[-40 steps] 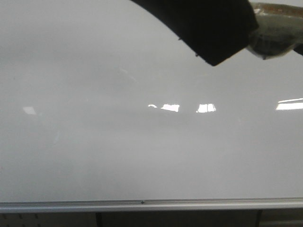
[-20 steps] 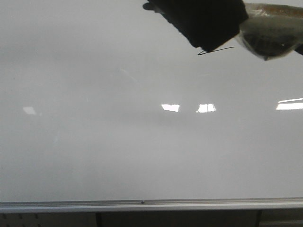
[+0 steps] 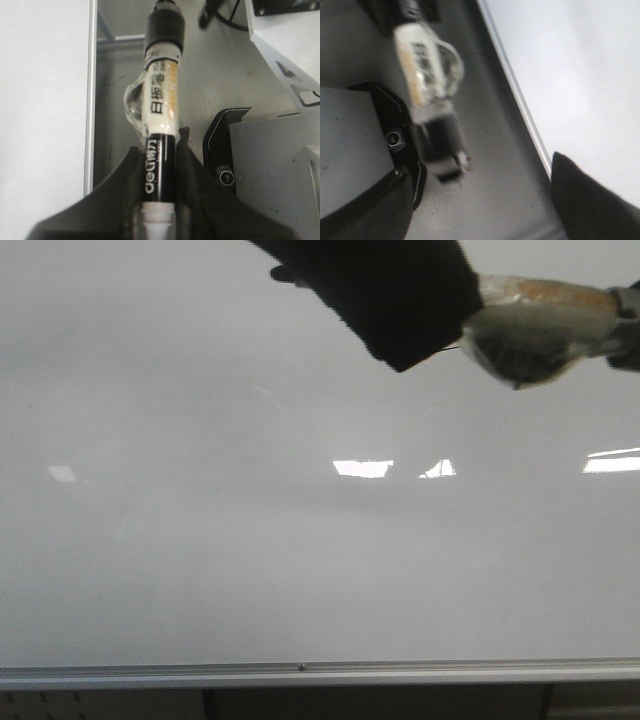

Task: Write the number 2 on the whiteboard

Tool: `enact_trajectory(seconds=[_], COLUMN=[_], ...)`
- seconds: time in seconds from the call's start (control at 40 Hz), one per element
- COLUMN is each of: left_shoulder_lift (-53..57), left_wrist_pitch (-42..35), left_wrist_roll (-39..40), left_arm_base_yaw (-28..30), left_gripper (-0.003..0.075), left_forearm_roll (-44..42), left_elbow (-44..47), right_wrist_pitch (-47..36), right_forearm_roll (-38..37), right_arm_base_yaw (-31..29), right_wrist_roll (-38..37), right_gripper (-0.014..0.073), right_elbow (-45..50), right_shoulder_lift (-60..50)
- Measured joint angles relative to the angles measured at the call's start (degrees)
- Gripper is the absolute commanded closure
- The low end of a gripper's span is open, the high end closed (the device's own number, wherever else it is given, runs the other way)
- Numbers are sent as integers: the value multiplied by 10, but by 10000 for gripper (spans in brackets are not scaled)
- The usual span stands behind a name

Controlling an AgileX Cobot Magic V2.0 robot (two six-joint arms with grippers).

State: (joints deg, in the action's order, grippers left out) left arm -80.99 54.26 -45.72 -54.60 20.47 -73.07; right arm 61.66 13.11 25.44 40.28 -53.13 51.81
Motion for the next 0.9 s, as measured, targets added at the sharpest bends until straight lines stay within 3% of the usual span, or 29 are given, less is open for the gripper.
enact_trajectory(seconds=[0.17,0.4,0.6,0.9], left_shoulder_lift=[22,54,109,210], left_wrist_pitch=[14,20,-40,-263], left_wrist_roll=[96,382,501,623], left_arm_base_yaw=[0,18,125,341], left_gripper=[722,722,722,722], left_forearm_roll=[-106,-340,-387,-390], left_elbow=[0,0,38,220], right_wrist_pitch=[-3,-3,-4,-22], right_forearm_roll=[-98,-123,-123,-123], right_arm_base_yaw=[-63,-101,-102,-102], right_wrist_roll=[-128,-175,-177,-178], right_gripper=[1,1,1,1], right_elbow=[0,0,0,0], right_shoulder_lift=[-43,-59,-59,-59])
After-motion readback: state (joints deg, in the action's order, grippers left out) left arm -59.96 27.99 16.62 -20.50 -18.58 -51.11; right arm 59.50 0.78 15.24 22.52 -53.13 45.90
